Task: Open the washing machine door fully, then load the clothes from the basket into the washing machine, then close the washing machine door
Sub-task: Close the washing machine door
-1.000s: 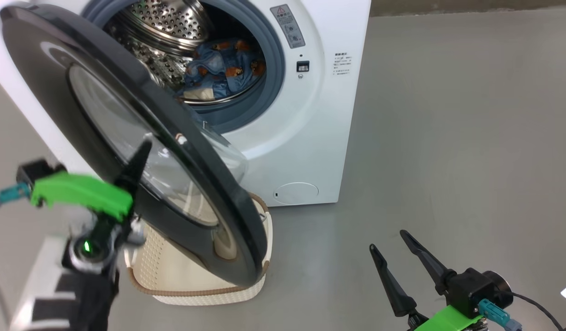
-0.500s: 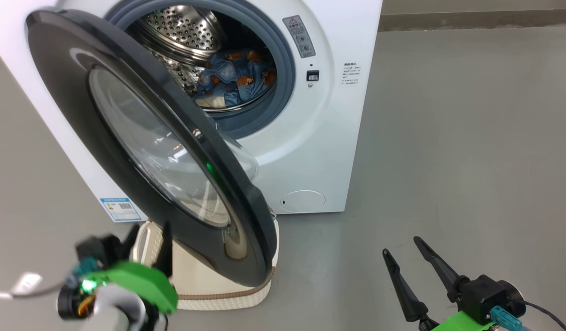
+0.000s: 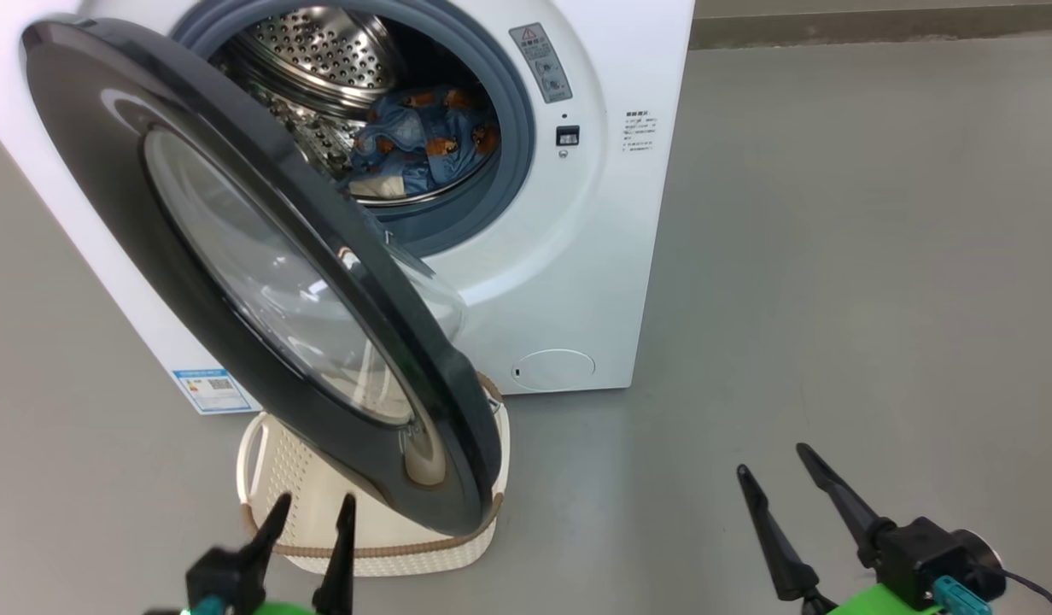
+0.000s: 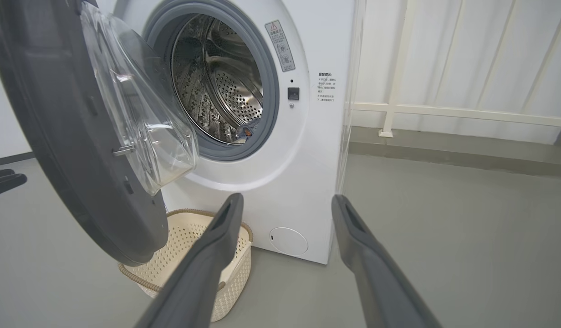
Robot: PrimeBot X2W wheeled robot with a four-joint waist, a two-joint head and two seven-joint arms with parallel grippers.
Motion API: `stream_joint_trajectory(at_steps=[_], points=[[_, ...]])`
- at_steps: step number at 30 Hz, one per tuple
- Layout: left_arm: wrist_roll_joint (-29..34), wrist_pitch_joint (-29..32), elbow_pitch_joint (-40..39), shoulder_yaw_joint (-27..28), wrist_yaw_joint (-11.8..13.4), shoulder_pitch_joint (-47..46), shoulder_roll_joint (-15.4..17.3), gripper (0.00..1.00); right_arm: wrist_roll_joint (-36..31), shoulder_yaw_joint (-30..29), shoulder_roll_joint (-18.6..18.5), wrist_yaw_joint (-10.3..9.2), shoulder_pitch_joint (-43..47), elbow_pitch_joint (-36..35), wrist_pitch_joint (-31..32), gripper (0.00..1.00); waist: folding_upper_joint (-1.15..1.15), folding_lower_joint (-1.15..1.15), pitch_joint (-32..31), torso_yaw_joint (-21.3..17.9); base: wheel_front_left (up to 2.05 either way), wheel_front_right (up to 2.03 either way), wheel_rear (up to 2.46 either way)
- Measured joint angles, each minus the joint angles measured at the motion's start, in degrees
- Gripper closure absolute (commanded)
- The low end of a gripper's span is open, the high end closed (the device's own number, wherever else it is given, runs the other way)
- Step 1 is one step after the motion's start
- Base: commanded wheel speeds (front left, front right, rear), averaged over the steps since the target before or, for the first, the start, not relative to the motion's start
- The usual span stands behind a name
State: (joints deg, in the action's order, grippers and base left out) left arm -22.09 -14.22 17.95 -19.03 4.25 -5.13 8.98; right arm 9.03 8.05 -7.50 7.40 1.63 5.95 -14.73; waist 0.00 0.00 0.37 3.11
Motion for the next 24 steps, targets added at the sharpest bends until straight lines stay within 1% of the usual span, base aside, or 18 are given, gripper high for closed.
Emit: stream_joint_trajectory(at_steps=[3,6,11,15,23,24], points=[[2.3,0.0,-2.1,3.5,-0.6,3.4,-1.4,0.00,-0.7,-1.5,0.1,0.00,0.8,0.0,0.0,0.00,0.00,0.00,-0.1,-0.1,0.00,0.00,0.00],[4.4,0.0,-3.6,6.6,-1.9,5.5,-2.9,0.00,-2.0,-3.1,0.3,0.00,1.8,0.3,0.0,0.00,0.00,0.00,-0.3,-0.1,0.00,0.00,0.00],[7.1,0.0,-4.8,10.5,-4.2,6.7,-4.5,0.00,-3.7,-6.7,1.4,0.00,2.6,0.7,0.0,0.00,0.00,0.00,-0.5,0.1,0.00,0.00,0.00],[8.4,0.0,-5.3,12.5,-5.6,7.3,-5.4,0.00,-5.3,-9.2,2.4,0.00,3.4,1.1,0.0,0.00,0.00,0.00,-0.5,0.0,0.00,0.00,0.00],[10.3,0.0,-5.4,14.7,-7.4,7.5,-6.2,0.00,-5.9,-10.3,3.2,0.00,3.4,1.7,0.0,0.00,0.00,0.00,-0.7,-0.5,0.00,0.00,0.00],[10.3,0.0,-5.4,14.9,-7.5,7.5,-6.3,0.00,-5.9,-10.4,3.3,0.00,3.4,1.9,0.0,0.06,0.00,0.00,-0.7,-0.5,0.00,0.00,0.00]])
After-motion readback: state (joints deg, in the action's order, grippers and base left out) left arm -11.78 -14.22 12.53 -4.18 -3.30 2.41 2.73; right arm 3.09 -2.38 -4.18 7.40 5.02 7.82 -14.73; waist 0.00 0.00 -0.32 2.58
